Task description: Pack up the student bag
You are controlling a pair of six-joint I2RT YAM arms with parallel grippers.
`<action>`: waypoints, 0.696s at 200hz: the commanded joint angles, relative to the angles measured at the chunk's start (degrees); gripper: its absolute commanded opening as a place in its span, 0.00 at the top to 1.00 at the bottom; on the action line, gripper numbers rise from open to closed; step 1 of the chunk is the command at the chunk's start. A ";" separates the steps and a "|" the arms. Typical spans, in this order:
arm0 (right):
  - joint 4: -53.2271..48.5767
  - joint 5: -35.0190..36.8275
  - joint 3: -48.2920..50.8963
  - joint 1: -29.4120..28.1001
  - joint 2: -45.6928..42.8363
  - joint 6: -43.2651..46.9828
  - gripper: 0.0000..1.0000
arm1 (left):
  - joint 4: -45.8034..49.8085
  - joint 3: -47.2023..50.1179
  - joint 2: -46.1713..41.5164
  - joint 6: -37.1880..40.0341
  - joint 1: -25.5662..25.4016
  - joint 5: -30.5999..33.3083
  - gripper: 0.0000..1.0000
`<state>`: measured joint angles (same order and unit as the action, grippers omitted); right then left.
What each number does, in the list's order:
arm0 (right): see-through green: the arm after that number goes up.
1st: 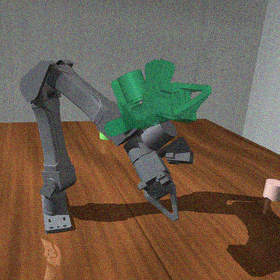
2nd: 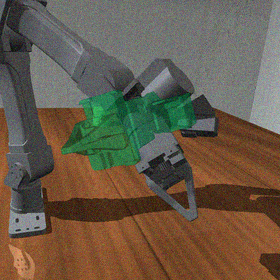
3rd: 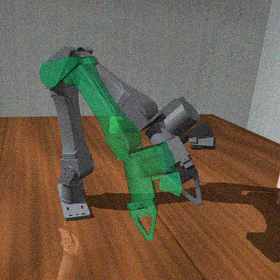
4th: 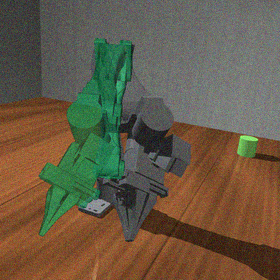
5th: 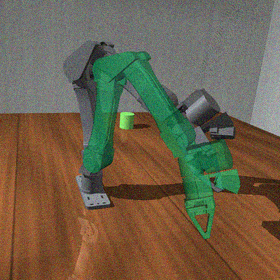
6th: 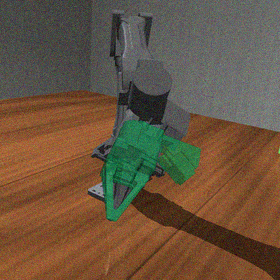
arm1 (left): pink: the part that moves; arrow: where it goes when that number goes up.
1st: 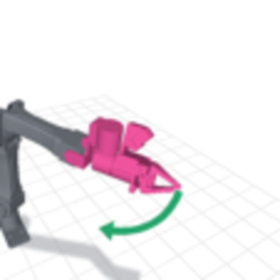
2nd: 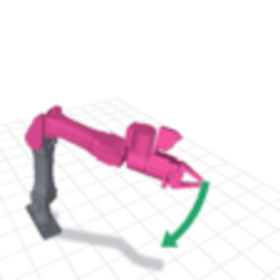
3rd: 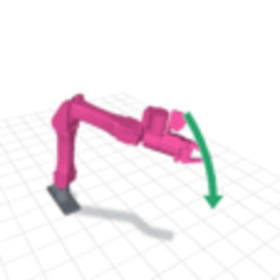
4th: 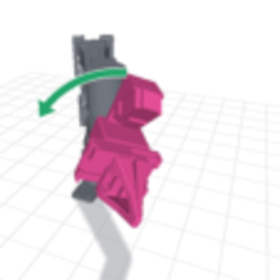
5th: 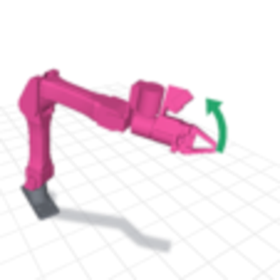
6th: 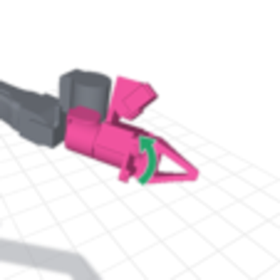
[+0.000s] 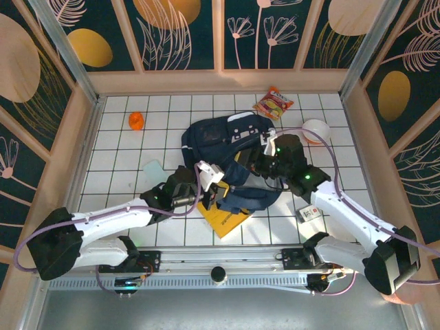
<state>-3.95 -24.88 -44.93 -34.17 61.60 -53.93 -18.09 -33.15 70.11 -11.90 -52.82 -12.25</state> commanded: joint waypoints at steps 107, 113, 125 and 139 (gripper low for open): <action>11.49 -7.33 -14.17 2.46 2.99 2.34 0.99 | 4.80 -9.43 2.22 15.86 0.40 21.44 0.28; 11.75 -7.81 -14.62 3.74 2.93 2.09 0.99 | 5.46 -9.16 2.79 15.19 0.38 23.23 0.28; 12.27 -8.96 -15.36 5.95 2.69 1.20 1.00 | 7.16 -8.47 3.15 13.92 0.39 26.55 0.28; 12.83 -12.15 -16.63 9.55 2.60 0.57 1.00 | 8.45 -6.73 2.30 13.04 0.42 29.23 0.27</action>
<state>-1.63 -28.38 -54.98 -28.82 66.63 -51.81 -15.40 -42.06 71.94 4.03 -53.41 5.19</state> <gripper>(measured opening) 0.080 0.726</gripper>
